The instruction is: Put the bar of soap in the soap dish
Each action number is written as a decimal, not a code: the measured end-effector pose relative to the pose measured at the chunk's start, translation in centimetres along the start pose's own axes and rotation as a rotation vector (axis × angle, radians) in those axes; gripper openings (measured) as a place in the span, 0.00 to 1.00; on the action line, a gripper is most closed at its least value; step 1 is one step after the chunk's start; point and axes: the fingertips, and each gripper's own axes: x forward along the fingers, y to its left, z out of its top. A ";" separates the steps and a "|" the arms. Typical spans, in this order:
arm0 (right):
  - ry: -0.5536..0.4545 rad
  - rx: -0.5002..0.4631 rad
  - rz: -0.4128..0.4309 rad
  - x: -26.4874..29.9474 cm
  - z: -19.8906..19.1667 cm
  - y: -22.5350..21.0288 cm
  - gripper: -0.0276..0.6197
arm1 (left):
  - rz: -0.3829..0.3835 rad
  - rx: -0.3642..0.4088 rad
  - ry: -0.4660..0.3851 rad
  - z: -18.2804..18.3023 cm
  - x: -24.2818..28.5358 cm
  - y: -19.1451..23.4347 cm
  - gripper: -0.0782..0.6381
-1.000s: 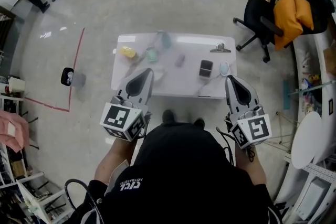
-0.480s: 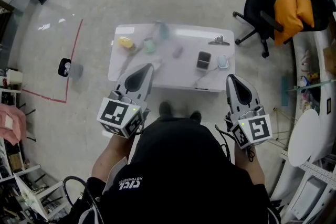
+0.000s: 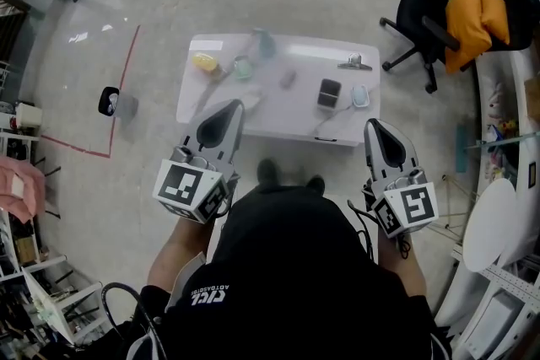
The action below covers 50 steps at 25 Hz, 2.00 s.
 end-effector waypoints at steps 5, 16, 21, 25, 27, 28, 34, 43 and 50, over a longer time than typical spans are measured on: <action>0.014 0.025 0.046 -0.4 -1.3 0.0 0.07 | 0.022 -0.010 0.027 -0.8 -0.6 -1.1 0.12; 0.081 0.018 0.137 1.0 -3.4 2.4 0.07 | 0.208 -0.025 -0.029 -0.4 -5.1 4.2 0.13; 0.117 -0.014 0.144 4.4 -3.8 4.9 0.07 | 0.176 -0.043 0.001 -2.0 -5.6 7.5 0.15; 0.105 0.000 0.126 8.9 -2.8 7.8 0.07 | 0.120 -0.008 0.018 -2.8 -6.3 10.5 0.17; 0.088 0.009 0.110 11.2 -1.9 9.4 0.07 | 0.093 -0.023 0.019 -3.2 -7.0 12.7 0.18; 0.081 0.007 0.103 12.2 -1.4 10.3 0.07 | 0.083 -0.033 0.021 -3.4 -7.4 14.0 0.18; 0.098 0.005 0.066 17.3 -1.1 15.2 0.07 | 0.091 -0.066 0.014 -4.3 -10.5 22.0 0.19; 0.200 0.020 0.042 21.4 -3.6 18.3 0.07 | 0.066 -0.130 0.047 -7.1 -10.8 26.8 0.23; 0.260 0.049 0.040 23.8 -5.1 17.0 0.07 | 0.064 -0.155 0.089 -9.2 -8.1 28.5 0.23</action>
